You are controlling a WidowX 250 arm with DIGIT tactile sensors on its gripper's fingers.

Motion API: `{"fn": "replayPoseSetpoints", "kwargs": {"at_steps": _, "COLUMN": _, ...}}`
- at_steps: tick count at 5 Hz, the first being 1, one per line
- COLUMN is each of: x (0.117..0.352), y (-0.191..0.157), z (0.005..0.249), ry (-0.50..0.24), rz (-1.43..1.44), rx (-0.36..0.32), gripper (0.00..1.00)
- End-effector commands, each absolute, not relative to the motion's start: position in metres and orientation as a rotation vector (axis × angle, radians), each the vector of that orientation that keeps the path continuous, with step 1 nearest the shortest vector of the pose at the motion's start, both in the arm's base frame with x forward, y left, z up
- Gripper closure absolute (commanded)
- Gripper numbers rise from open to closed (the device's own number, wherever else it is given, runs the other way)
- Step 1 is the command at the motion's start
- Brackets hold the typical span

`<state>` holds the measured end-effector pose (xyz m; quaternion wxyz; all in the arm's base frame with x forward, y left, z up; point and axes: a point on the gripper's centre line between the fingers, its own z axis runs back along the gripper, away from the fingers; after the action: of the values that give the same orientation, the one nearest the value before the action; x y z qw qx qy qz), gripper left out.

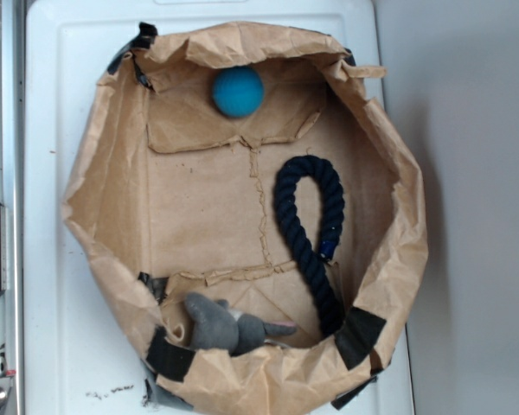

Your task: Grab the blue ball.

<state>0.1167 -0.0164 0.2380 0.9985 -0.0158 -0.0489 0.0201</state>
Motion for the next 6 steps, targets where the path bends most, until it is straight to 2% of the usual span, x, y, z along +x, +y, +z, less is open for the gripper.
{"fn": "replayPoseSetpoints", "kwargs": {"at_steps": 1, "x": 0.117, "y": -0.016, "z": 0.238, "ry": -0.098, "rz": 0.040, "rx": -0.032, "gripper": 0.00}}
{"fn": "replayPoseSetpoints", "kwargs": {"at_steps": 2, "x": 0.165, "y": -0.007, "z": 0.234, "ry": -0.078, "rz": 0.088, "rx": -0.049, "gripper": 0.00}}
{"fn": "replayPoseSetpoints", "kwargs": {"at_steps": 3, "x": 0.202, "y": 0.006, "z": 0.228, "ry": -0.112, "rz": 0.138, "rx": -0.072, "gripper": 0.00}}
{"fn": "replayPoseSetpoints", "kwargs": {"at_steps": 4, "x": 0.243, "y": 0.032, "z": 0.204, "ry": -0.091, "rz": 0.273, "rx": -0.047, "gripper": 0.00}}
{"fn": "replayPoseSetpoints", "kwargs": {"at_steps": 6, "x": 0.243, "y": 0.032, "z": 0.204, "ry": -0.091, "rz": 0.273, "rx": -0.047, "gripper": 0.00}}
